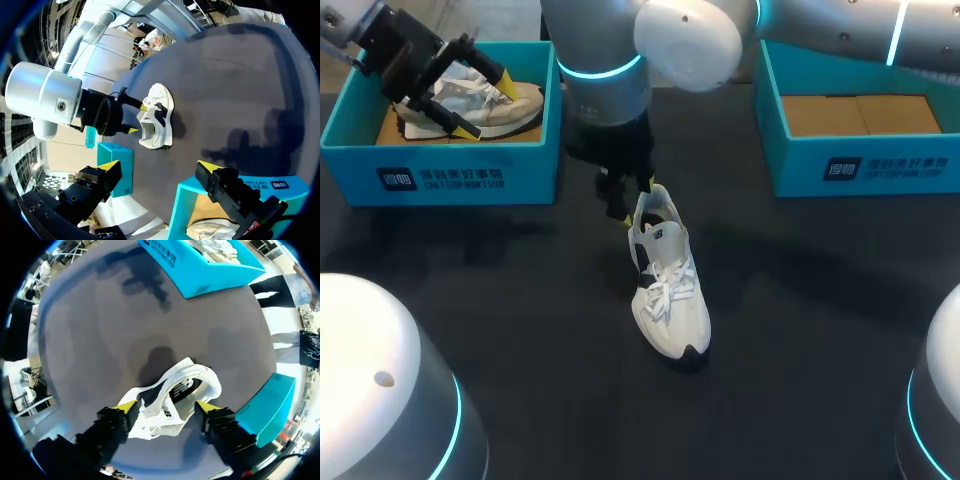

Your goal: Take the shoe out of the shoebox, open the shoe tongue, remove and reinsert the insole, then place the shoe into the shoebox

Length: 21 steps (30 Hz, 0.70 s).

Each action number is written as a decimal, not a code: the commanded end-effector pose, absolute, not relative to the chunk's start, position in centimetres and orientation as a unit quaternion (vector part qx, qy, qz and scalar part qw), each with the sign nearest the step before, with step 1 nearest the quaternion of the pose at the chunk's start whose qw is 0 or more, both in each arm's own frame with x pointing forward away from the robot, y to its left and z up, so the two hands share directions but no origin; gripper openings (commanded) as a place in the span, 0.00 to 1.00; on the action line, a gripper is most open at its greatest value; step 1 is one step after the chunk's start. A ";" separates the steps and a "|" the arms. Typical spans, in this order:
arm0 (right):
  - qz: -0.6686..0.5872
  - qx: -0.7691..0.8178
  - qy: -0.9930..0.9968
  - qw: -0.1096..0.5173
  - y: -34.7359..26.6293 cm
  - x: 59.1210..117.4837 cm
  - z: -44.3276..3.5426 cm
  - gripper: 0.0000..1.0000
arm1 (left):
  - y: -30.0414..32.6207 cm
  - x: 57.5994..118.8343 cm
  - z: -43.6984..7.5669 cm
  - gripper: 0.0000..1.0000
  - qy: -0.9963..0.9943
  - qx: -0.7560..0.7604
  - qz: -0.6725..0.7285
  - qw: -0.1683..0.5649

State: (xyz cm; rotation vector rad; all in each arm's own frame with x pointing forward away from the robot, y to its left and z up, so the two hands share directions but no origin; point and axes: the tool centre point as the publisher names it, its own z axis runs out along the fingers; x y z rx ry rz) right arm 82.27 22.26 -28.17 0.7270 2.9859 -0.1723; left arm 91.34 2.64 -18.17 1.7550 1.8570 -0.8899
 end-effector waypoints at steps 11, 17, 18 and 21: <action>-0.069 0.100 0.991 0.049 20.9 85.9 -28.8 0.92 | 2.6 91.3 -18.1 1.00 0.670 0.634 -0.320 0.216; -0.055 0.094 0.992 0.058 20.3 87.9 -29.9 0.93 | 2.6 91.3 -18.1 1.00 0.670 0.634 -0.320 0.216; -0.053 0.091 0.993 0.061 20.3 88.2 -30.1 0.92 | 2.6 91.3 -18.1 1.00 0.670 0.634 -0.320 0.216; -0.051 0.079 0.993 0.066 20.1 89.0 -30.7 0.91 | 2.6 91.3 -18.1 1.00 0.670 0.634 -0.320 0.216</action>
